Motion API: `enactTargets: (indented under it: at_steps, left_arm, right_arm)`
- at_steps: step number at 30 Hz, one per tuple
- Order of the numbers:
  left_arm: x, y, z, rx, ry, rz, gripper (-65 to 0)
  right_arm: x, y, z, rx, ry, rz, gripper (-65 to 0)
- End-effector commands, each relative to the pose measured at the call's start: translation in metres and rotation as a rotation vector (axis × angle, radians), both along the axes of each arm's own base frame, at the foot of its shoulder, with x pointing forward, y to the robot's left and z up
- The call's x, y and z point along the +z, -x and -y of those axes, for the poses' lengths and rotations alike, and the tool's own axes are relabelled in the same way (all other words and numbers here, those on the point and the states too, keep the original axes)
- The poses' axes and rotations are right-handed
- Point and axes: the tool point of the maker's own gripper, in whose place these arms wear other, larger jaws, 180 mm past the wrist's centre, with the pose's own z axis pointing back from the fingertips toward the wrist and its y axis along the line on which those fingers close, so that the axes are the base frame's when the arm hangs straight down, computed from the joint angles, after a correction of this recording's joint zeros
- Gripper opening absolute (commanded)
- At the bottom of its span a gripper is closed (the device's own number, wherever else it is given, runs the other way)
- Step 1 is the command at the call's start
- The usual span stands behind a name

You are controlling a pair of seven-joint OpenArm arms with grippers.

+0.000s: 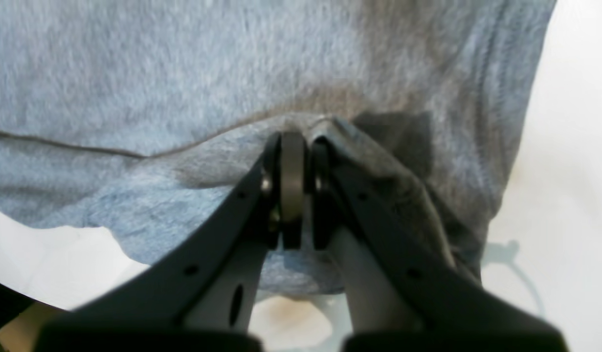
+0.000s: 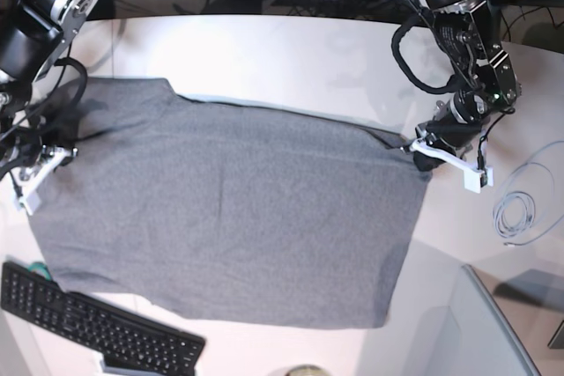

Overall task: Layout the t-shirt on the table in an organized manner, then fold the t-shirt properly
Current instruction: 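Drag both held corners toward the table center to straighten the shirt, then release the shirt and raise both grippers away from the fabric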

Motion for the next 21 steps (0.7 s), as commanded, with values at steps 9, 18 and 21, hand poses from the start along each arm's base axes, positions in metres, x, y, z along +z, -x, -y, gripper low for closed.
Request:
enactTargets:
  at_steps: [9, 18, 21]
  left_arm:
    - [-0.004, -0.016, -0.007, 0.062, 0.023, 0.055, -65.0]
    - [0.001, -0.023, -0.008, 0.065, 0.024, 0.068, -65.0]
    - [0.001, -0.023, -0.008, 0.066, 0.023, 0.070, -65.0]
  right_arm:
    - [0.020, -0.020, 0.023, -0.067, 0.035, 0.078, -64.7]
    - [0.013, -0.021, 0.019, -0.083, 0.016, 0.077, -64.5]
    - [0.009, -0.023, 0.015, -0.083, -0.005, 0.067, -64.2]
